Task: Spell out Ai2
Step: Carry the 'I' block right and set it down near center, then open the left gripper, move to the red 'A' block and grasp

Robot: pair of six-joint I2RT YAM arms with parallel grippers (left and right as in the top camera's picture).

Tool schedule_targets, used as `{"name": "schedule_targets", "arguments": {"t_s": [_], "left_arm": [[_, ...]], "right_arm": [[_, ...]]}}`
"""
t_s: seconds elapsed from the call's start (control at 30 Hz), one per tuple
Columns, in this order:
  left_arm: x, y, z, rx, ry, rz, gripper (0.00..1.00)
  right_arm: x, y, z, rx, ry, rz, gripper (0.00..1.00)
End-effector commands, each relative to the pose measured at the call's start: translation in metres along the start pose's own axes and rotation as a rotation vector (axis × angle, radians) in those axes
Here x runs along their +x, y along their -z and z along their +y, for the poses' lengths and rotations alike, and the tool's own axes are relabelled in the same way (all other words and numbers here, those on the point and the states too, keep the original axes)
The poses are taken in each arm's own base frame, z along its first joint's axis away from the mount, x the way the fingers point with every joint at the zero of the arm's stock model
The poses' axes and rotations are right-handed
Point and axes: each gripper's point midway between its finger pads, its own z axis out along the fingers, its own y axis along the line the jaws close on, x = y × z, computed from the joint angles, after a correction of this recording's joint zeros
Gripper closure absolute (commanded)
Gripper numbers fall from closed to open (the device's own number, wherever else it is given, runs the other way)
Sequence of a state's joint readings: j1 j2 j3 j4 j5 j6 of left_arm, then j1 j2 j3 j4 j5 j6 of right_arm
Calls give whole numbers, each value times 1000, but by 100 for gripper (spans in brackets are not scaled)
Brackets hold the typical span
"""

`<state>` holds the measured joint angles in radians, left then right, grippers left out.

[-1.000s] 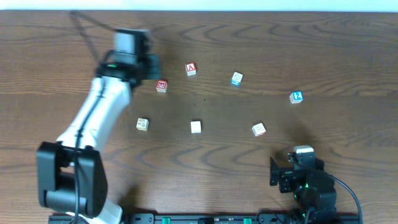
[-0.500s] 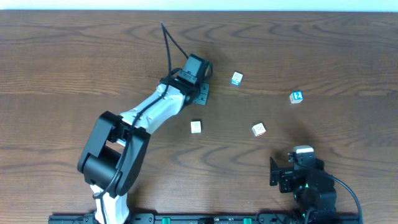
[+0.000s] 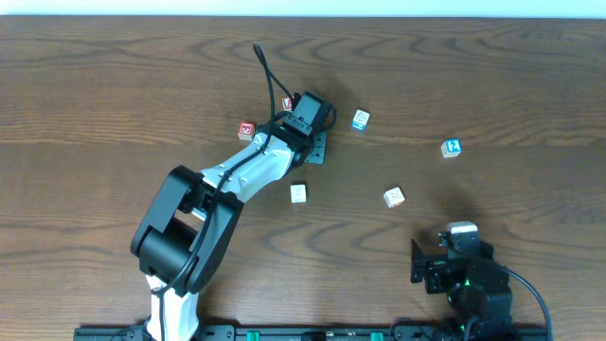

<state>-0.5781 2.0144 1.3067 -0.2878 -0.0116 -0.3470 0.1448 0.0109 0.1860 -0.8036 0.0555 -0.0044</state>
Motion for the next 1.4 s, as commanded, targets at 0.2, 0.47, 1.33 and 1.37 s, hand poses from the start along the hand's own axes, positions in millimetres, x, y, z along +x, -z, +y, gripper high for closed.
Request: {"name": "schedule_targets", "arguments": {"t_s": [0.2,0.47,1.33,1.37], "left_arm": [[3,-2,-1,-19,70,3,94],[7,-3,-10,-12,55,7,94],[18,-8,-8,-41,130,34,94],[18,-8,-9,-41,128,34,94]], "right_arm": [[3,-2,0,1,-19,7,1],[3,-2,0,1,-19,7,1],[3,-2,0,1,-19,7,1],[3,-2,0,1,-19,7,1]]}}
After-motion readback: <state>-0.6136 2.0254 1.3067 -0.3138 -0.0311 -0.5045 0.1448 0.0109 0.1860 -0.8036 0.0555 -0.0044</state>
